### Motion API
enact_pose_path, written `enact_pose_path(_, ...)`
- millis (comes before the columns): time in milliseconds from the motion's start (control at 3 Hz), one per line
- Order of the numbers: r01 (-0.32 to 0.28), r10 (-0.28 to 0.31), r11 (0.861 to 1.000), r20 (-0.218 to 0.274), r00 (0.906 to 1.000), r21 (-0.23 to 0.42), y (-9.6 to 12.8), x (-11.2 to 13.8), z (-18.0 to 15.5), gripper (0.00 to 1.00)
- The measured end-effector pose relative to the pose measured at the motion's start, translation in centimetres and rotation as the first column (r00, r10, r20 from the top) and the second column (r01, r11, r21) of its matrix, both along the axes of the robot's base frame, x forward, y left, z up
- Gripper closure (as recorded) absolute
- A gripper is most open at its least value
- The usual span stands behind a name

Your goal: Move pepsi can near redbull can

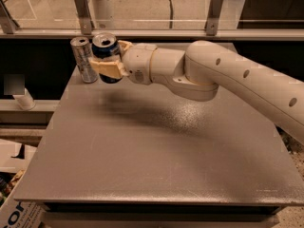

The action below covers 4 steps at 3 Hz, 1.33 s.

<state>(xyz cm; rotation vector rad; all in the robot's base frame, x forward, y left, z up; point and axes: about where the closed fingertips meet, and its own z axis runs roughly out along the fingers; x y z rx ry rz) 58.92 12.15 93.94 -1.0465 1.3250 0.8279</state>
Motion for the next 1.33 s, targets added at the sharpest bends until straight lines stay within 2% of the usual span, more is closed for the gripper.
enact_pose_path(667,0.035,-0.035,0.999,-0.005,0.9994,-0.042,2.1,3.7,-2.7,1.0)
enact_pose_path(1333,0.05,-0.054,0.995,-0.05,0.9973,-0.084,3.6,5.9,-4.9,1.0)
